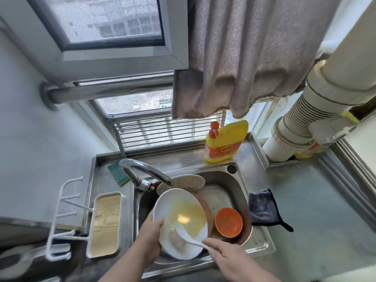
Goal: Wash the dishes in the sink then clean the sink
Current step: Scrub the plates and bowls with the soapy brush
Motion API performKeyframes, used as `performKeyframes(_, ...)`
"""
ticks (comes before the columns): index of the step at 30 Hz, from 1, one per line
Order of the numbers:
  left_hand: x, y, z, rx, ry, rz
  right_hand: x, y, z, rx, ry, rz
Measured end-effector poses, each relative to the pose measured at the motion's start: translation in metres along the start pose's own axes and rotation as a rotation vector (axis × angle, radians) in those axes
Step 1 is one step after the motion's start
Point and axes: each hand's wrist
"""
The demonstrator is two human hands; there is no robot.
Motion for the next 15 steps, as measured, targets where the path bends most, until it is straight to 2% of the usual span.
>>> performKeyframes(4,-0.01,0.006,0.014,0.089,0.078,-0.019,-0.049,-0.018,0.021,0.068,0.148,-0.121)
performKeyframes(7,-0.01,0.012,0.02,0.129,0.117,0.024,-0.049,-0.047,0.004,0.152,0.281,-0.069)
performKeyframes(11,0.005,0.0,0.005,0.242,0.144,0.024,-0.009,-0.029,-0.004,0.125,0.438,0.019)
performKeyframes(13,0.006,-0.007,0.0,0.279,0.123,0.019,-0.012,-0.003,0.015,0.054,0.405,0.022)
performKeyframes(15,0.001,-0.006,0.005,0.292,0.147,0.014,-0.035,0.007,0.03,-0.026,0.378,-0.054)
Point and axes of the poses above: each hand's wrist, its own y-axis away from the middle knuckle, its own z-axis out of the palm, x = y × z, and after that the axes turned 3 degrees about x, right-handed
